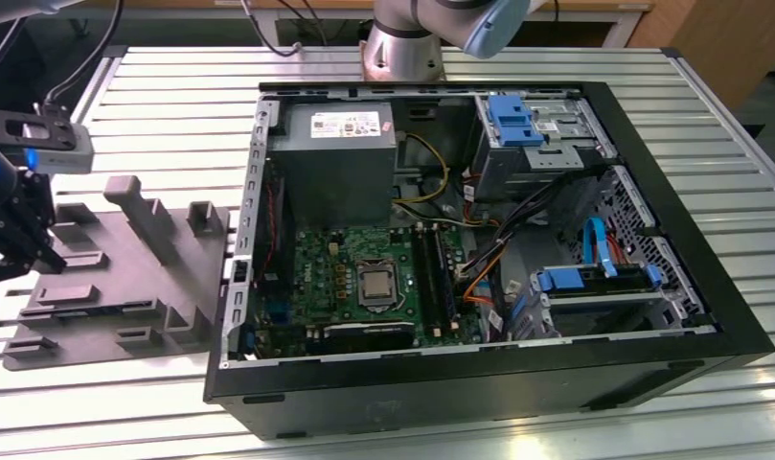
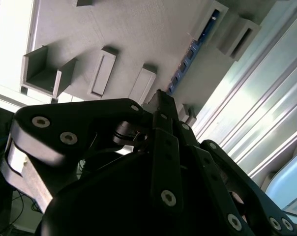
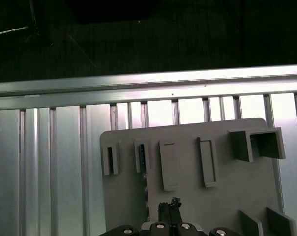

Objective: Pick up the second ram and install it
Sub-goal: 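Pick up the second ram and move it above second insertion slot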

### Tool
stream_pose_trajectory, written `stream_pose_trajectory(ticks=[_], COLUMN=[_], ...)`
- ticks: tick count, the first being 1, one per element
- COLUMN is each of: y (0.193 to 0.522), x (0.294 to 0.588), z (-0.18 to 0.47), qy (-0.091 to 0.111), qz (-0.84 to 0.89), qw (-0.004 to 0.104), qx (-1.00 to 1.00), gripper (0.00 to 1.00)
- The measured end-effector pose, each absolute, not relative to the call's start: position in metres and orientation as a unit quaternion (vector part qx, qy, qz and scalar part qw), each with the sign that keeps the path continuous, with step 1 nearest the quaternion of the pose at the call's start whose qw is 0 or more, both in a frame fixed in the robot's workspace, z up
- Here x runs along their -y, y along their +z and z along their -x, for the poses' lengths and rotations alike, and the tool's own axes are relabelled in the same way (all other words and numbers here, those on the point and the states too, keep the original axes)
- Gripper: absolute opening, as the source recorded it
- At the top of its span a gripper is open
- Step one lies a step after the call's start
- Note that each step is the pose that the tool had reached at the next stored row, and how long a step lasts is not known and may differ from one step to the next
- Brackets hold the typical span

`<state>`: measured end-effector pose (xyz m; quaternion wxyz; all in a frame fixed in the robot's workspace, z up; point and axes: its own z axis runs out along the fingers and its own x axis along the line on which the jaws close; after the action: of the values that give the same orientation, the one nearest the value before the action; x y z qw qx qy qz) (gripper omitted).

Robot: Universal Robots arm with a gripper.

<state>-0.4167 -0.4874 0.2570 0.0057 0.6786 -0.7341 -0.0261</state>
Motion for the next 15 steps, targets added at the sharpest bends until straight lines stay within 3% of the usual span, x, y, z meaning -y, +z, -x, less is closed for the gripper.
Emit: stream_pose_trajectory(ticks=[15], y=[0.2526], x=[0.4903], z=[0.4167], qy=[-0.026], qz=[-0.679], qw=[0.006], qx=[0.734], gripper=[0.11])
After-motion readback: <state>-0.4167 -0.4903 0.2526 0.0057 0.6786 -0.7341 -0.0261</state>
